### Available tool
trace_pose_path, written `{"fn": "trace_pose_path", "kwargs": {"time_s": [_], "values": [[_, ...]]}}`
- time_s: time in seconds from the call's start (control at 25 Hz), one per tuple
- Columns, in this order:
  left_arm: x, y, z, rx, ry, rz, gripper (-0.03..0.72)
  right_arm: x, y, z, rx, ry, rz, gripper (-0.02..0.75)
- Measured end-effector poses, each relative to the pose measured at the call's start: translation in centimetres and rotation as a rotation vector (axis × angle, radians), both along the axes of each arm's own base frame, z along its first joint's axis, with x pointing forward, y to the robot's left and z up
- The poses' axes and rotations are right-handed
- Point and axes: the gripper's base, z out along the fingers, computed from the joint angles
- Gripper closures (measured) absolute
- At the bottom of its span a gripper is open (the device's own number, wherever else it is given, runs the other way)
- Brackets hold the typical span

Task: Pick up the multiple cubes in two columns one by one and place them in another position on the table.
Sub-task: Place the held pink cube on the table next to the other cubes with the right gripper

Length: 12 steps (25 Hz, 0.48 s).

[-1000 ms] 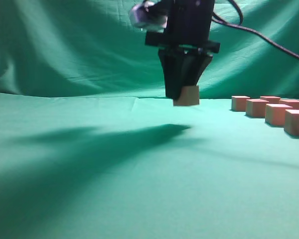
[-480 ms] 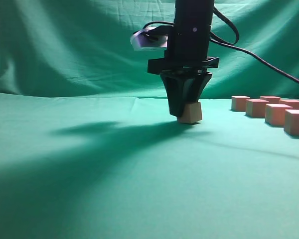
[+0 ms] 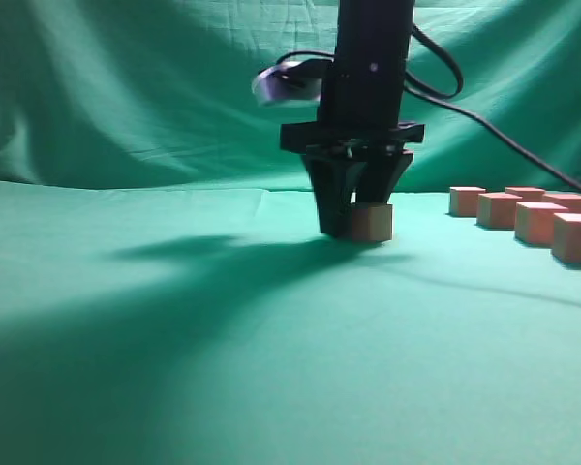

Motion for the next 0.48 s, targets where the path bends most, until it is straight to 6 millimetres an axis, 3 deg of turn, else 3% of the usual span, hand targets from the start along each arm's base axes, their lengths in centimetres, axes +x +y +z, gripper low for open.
{"fn": "trace_pose_path", "kwargs": {"time_s": [0.2,0.32,0.48], "values": [[0.0,0.0,0.0,0.000,0.000,0.000,0.688,0.2,0.2,0.2,0.004,0.010,-0.004,0.136],[0.0,0.0,0.0,0.000,0.000,0.000,0.688,0.5,0.4,2.0,0.016,-0.004,-0.018,0.127],[0.0,0.0,0.0,0.000,0.000,0.000,0.688,0.6,0.4,6.2,0.044,-0.053,-0.027,0.127]]}}
